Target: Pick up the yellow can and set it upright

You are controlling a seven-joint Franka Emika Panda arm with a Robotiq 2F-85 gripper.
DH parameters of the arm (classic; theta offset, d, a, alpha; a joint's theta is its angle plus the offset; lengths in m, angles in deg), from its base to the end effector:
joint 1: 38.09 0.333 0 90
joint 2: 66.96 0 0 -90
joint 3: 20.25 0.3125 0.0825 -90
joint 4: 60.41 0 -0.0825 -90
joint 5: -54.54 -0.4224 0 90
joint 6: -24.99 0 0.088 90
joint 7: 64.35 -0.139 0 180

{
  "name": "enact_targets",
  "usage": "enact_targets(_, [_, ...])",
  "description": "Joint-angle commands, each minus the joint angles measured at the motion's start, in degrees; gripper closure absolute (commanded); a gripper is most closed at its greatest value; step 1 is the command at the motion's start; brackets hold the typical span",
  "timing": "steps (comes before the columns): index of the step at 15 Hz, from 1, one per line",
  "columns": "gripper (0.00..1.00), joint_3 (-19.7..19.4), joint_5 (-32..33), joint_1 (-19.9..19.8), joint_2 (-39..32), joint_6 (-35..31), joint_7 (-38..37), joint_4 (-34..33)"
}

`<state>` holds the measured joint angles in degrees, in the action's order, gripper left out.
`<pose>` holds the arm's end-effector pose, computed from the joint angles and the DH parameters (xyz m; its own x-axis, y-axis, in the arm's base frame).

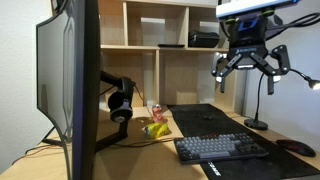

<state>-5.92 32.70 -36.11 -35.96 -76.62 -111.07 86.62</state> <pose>0.3564 0.1421 0.3720 0.7103 -0.6195 -0.3342 -0.6438 -0.7637 0.0472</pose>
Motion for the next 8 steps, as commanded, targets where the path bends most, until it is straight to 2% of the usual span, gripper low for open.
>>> enact_targets(1, [0.0, 1.91, -4.39, -2.15, -13.97, -8.94, -7.11, -4.04])
enact_targets(3, [0.0, 0.07, -5.76, -2.3, -20.54, -10.88, -9.52, -7.33])
enact_targets(4, [0.0, -2.21, -6.27, -0.6, -22.41, -10.07, -11.33, -8.95])
enact_targets(5, [0.0, -1.91, -4.35, 0.88, -16.22, -10.79, -9.5, -4.15])
enact_targets(8, [0.0, -3.72, -4.89, 0.82, -22.36, -10.71, -10.68, -8.18])
